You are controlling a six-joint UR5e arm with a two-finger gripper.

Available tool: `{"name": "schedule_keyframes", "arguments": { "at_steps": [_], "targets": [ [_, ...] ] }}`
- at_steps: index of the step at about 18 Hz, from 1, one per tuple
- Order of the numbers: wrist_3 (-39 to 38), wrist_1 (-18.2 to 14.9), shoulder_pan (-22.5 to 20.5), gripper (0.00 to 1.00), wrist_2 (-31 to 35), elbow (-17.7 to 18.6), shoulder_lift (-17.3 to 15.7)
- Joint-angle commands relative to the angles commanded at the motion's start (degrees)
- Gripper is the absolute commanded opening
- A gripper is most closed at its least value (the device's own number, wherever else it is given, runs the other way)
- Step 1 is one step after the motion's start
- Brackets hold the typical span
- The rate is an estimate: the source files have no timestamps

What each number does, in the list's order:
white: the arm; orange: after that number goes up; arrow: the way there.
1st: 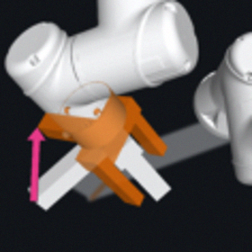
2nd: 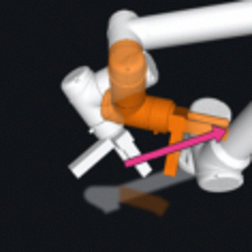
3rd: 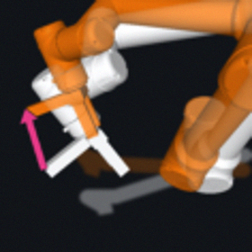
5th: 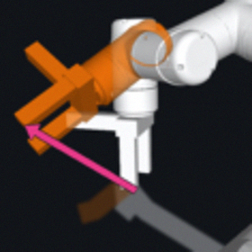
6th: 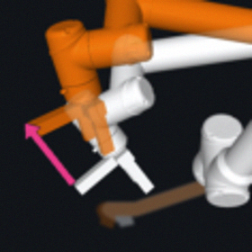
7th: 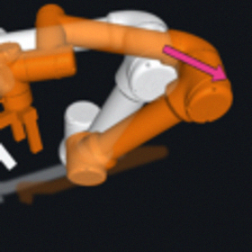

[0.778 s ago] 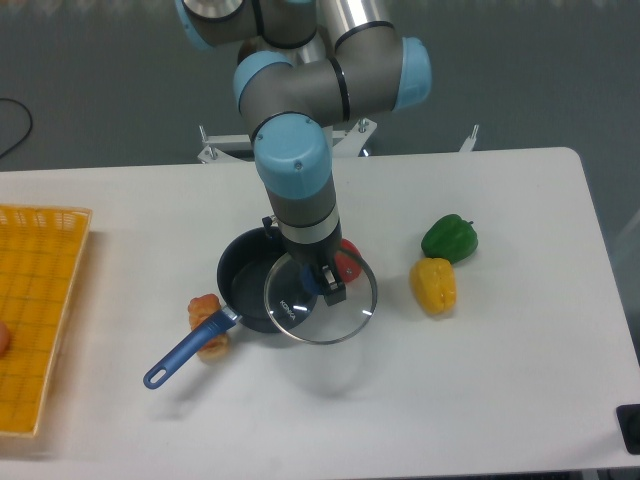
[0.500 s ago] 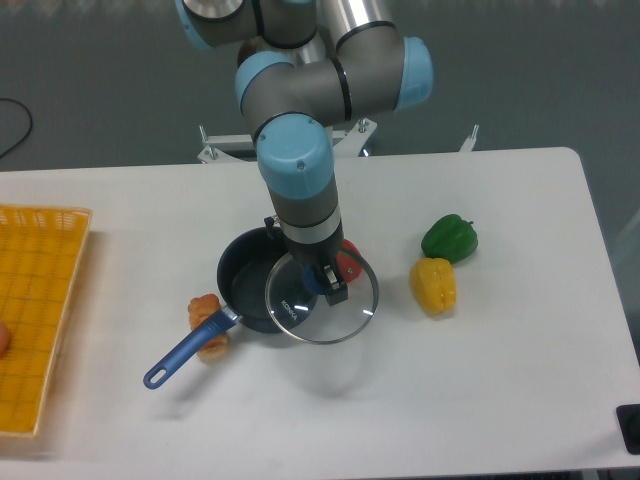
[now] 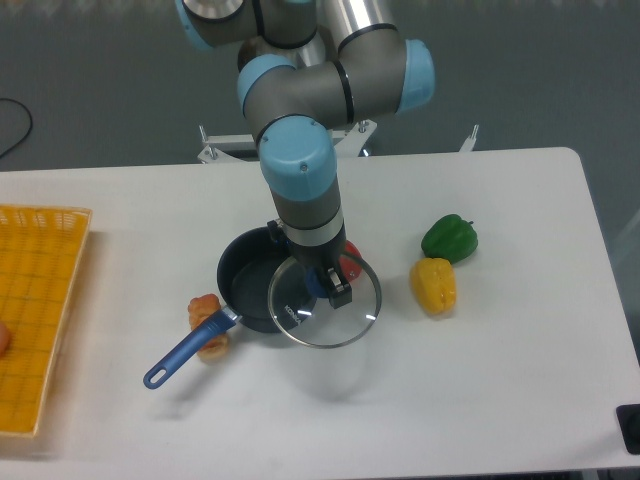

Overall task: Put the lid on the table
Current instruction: 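Lift the glass lid off the dark saucepan with the gripper, then carry the held glass lid beside the saucepan toward the yellow pepper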

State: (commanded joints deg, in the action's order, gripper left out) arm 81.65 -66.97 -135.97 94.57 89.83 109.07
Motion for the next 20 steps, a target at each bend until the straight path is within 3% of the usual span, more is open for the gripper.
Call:
{"name": "schedule_keyframes", "arguments": {
  "at_steps": [9,20],
  "targets": [
    [-0.35,1.58,-3.6,0.66,0.09,-2.2,2.72],
    [-1.67,3.16,-3.78,0.66,0.44,-1.76,6.51]
  ]
}}
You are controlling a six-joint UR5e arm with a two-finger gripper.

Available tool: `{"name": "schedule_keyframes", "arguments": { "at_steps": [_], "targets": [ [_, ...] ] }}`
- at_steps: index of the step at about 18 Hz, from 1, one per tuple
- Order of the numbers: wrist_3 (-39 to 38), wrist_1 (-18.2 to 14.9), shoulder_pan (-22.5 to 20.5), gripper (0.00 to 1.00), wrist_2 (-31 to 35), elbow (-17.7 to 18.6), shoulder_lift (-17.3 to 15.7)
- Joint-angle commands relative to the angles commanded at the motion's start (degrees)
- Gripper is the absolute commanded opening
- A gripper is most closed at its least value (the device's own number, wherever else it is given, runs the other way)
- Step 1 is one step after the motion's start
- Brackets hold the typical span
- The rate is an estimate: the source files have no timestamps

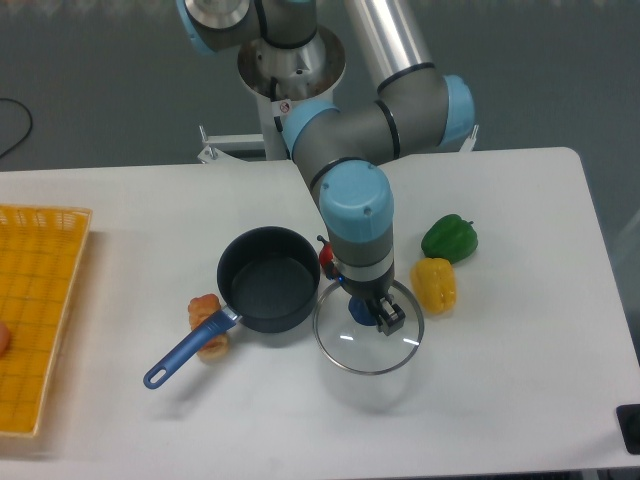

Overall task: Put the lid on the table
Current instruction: 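Carry the held glass lid beside the saucepan toward the yellow pepper, then lower the glass lid flat onto the table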

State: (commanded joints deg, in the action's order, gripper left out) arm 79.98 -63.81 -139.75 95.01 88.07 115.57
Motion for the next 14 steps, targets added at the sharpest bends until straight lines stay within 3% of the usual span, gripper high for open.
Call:
{"name": "schedule_keyframes", "arguments": {
  "at_steps": [14],
  "targets": [
    [0.09,0.96,0.0,0.66,0.09,0.35,3.95]
  ]
}}
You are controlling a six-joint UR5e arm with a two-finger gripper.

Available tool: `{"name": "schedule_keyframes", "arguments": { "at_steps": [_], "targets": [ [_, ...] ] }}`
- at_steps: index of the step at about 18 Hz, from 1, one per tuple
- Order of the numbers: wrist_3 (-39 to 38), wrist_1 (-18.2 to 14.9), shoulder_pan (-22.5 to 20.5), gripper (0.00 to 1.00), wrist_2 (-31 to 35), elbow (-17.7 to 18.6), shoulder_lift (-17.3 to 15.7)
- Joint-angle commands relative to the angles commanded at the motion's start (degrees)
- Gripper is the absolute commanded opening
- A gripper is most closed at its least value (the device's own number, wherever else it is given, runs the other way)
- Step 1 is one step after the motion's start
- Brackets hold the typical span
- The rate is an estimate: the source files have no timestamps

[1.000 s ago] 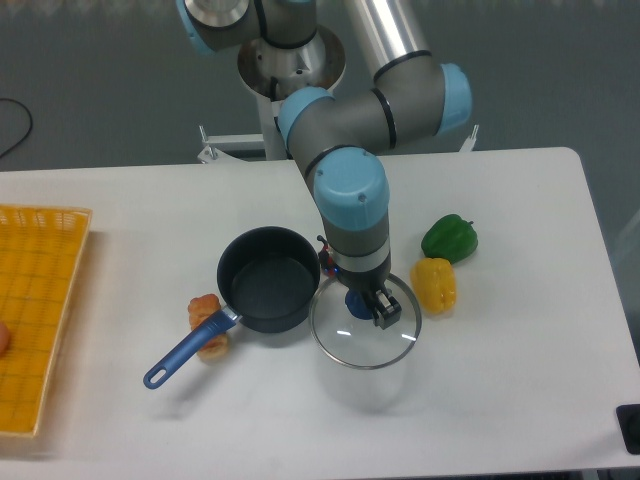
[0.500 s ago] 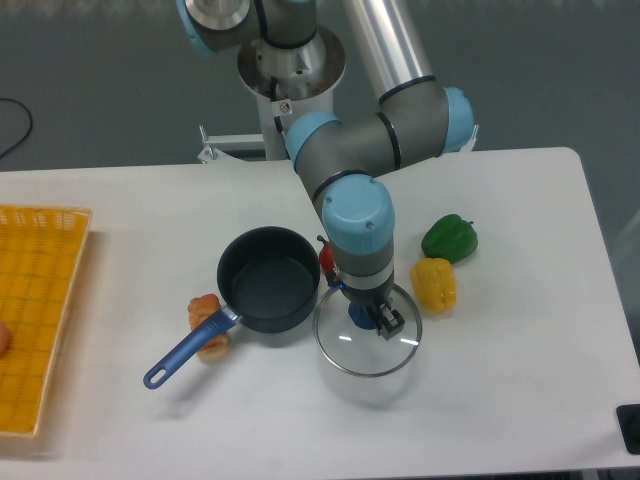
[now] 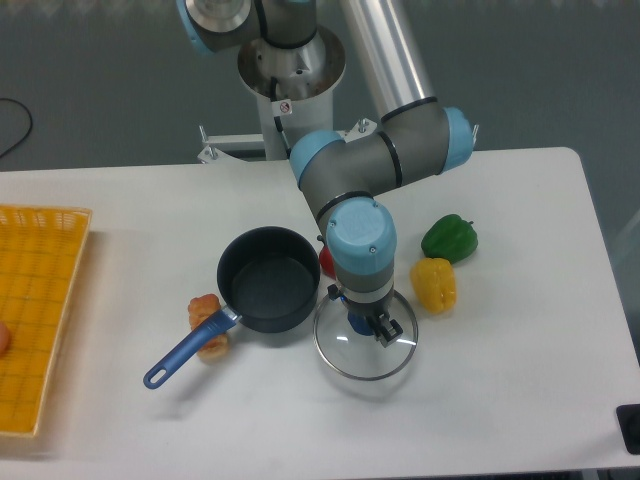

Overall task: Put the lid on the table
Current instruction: 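Lower the glass lid flat onto the table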

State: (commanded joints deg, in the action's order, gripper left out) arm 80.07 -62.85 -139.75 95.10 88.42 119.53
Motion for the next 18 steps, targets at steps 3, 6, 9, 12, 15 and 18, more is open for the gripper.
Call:
{"name": "schedule_keyframes", "arguments": {
  "at_steps": [3,6,9,12,15,18],
  "targets": [
    [0.0,0.36,0.0,0.66,0.0,0.17,0.26],
    [-0.09,0.53,0.09,0.66,0.0,0.18,0.79],
    [-0.09,0.71,0.17,0.66,0.09,0.61,1.14],
    [0.0,1.23,0.18,0.66,0.09,0.79,1.23],
    [-0.09,2.2,0.26,0.67,0.09,1.49,1.58],
    [-0.09,2.2,0.44,0.67,0.87,1.67,1.94]
  ]
}}
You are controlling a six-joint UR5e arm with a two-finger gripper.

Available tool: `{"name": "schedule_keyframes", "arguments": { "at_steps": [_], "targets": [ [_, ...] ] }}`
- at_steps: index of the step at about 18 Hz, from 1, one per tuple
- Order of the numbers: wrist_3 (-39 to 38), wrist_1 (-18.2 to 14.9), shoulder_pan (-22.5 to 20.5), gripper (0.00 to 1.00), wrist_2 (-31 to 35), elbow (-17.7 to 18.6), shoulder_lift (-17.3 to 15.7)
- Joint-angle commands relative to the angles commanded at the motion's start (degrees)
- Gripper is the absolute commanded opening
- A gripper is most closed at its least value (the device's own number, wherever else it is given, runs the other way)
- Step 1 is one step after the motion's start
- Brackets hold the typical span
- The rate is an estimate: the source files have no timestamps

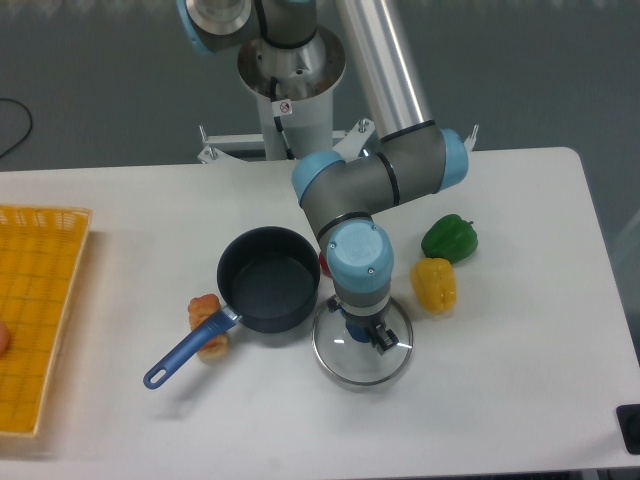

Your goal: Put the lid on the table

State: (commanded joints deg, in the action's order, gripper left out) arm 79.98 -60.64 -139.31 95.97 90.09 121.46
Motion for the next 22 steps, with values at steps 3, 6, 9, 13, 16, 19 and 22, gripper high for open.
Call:
{"name": "schedule_keyframes", "arguments": {
  "at_steps": [3,6,9,13,16,19,22],
  "targets": [
    [-0.44,0.09,0.09,0.67,0.44,0.0,0.09],
    [-0.61,0.09,0.18,0.67,0.44,0.0,0.26],
    [-0.62,0.09,0.18,0.69,0.53,0.0,0.35],
    [-0.79,0.09,0.35,0.69,0.53,0.09,0.35],
    [-0.79,0.09,0.35,0.69,0.53,0.09,0.35],
    [-0.79,0.09,0.35,0.7,0.53,0.09,0.44],
    [-0.79,0.09,0.35,0.72,0.62,0.09,0.53]
  ]
}}
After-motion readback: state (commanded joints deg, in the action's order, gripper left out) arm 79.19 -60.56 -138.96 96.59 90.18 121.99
